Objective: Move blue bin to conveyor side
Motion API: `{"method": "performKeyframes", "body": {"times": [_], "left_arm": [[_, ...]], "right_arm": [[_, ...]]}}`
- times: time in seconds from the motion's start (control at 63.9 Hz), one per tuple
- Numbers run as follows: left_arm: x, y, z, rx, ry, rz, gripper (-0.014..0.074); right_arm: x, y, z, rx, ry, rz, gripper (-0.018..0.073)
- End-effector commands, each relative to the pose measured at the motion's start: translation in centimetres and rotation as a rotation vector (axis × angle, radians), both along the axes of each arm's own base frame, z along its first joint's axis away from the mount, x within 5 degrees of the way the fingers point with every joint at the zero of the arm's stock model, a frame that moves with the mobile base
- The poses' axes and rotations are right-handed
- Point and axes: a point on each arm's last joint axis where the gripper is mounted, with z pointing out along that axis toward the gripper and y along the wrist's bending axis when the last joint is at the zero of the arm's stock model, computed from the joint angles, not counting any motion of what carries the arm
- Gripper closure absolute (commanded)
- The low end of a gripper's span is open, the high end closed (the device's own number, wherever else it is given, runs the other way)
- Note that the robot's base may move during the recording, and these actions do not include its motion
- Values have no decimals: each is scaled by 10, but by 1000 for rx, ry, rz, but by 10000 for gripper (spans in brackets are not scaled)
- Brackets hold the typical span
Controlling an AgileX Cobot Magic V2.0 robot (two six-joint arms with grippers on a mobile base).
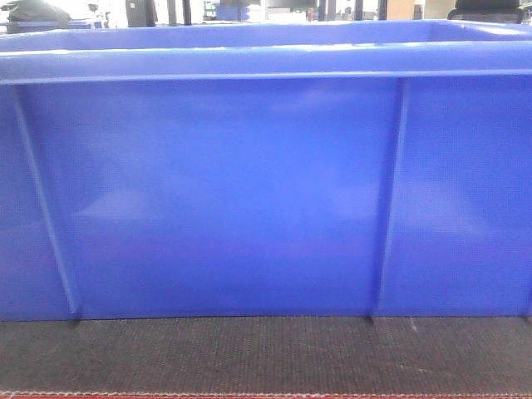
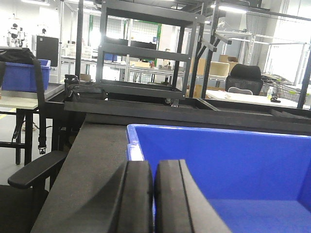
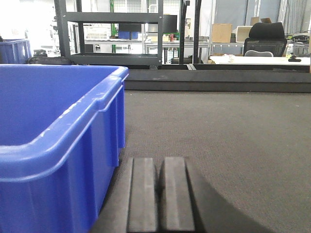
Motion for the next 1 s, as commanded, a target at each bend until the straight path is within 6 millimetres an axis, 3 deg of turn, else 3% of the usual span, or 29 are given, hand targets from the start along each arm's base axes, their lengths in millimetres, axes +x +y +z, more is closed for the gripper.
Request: {"method": "performKeyframes", "body": {"times": [0.0, 0.532, 0.688, 0.845, 0.985], "left_arm": [[-1, 0, 1, 0, -23, -2, 582], [1, 1, -4, 49, -32, 18, 582], [9, 2, -27, 68, -114, 69, 583], [13, 5, -58, 62, 33, 131, 583], [16, 7, -72, 62, 59, 158, 583]], "right_arm": [[0, 0, 1, 0, -17, -7, 648], [0, 0, 1, 0, -17, -7, 648], [0, 0, 1, 0, -17, -7, 648], [0, 0, 1, 0, -17, -7, 648], [0, 0, 1, 0, -17, -7, 648]]}}
